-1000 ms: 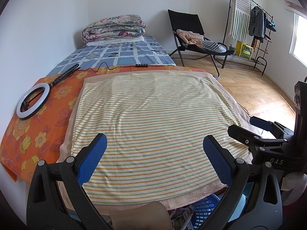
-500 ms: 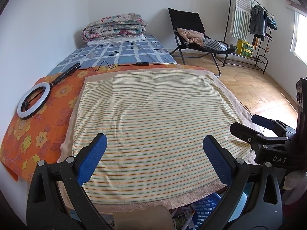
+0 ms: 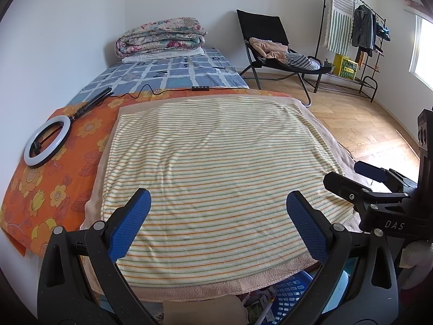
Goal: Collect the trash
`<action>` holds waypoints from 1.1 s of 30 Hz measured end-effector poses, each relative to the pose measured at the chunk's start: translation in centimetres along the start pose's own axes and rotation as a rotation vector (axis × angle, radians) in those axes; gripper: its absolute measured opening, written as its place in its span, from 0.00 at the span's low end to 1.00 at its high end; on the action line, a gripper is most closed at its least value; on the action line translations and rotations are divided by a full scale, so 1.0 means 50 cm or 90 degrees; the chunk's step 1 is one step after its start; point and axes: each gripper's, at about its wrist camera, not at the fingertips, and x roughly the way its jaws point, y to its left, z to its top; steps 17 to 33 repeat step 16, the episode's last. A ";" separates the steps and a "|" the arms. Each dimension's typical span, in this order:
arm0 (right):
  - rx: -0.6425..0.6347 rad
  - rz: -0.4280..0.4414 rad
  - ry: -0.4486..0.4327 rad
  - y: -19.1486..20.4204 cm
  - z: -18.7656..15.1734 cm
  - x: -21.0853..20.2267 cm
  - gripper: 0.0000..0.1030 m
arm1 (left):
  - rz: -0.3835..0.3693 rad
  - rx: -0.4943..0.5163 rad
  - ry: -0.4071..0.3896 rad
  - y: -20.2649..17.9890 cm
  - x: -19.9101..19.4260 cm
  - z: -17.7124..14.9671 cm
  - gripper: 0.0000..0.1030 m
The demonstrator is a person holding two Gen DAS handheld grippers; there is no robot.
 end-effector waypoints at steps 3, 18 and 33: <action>0.000 0.000 0.000 0.000 0.000 0.000 1.00 | -0.002 0.000 0.001 0.000 -0.001 -0.001 0.99; 0.000 -0.003 0.000 0.002 -0.001 -0.001 1.00 | 0.004 0.000 0.005 -0.005 0.001 -0.003 0.99; 0.000 -0.003 0.000 0.002 -0.001 -0.001 1.00 | 0.004 0.000 0.005 -0.005 0.001 -0.003 0.99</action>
